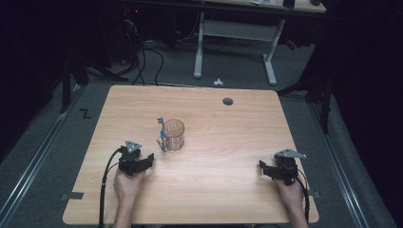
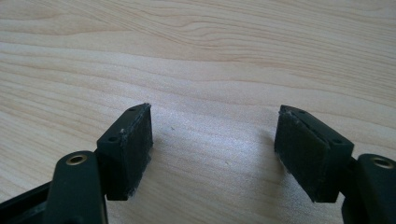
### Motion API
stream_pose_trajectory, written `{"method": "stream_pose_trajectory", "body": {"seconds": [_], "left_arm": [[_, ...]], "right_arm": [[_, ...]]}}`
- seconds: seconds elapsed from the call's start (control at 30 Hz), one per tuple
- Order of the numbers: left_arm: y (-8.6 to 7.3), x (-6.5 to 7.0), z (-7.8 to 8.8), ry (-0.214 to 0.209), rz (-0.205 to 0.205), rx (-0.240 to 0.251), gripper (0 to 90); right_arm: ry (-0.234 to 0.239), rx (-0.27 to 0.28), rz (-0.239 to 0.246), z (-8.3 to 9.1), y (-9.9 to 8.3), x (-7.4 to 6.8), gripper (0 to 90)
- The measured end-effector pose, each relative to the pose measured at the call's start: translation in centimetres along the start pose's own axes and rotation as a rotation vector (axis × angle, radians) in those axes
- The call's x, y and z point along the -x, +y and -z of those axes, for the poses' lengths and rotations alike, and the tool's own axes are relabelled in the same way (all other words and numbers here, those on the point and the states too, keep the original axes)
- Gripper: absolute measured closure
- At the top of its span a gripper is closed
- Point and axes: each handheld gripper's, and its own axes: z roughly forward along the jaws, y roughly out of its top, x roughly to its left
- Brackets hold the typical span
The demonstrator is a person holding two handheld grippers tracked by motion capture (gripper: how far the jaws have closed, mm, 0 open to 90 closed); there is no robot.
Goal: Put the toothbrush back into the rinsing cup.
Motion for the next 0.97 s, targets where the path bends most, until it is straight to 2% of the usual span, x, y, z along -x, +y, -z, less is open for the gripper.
{"method": "stream_pose_trajectory", "body": {"seconds": [0.27, 0.33, 0.4, 0.97], "left_arm": [[-0.03, 0.25, -0.20, 0.015, -0.017, 0.005, 41.7], [-0.06, 0.34, -0.25, 0.022, -0.027, 0.007, 41.7], [-0.25, 0.58, -0.34, 0.040, -0.054, 0.018, 41.3], [-0.40, 0.81, -0.22, 0.060, -0.037, 0.012, 35.8]], "right_arm": [[0.000, 0.000, 0.000, 0.00, 0.00, 0.00, 28.3], [0.000, 0.000, 0.000, 0.00, 0.00, 0.00, 28.3], [0.000, 0.000, 0.000, 0.00, 0.00, 0.00, 28.3], [0.000, 0.000, 0.001, 0.00, -0.01, 0.00, 28.3]]}}
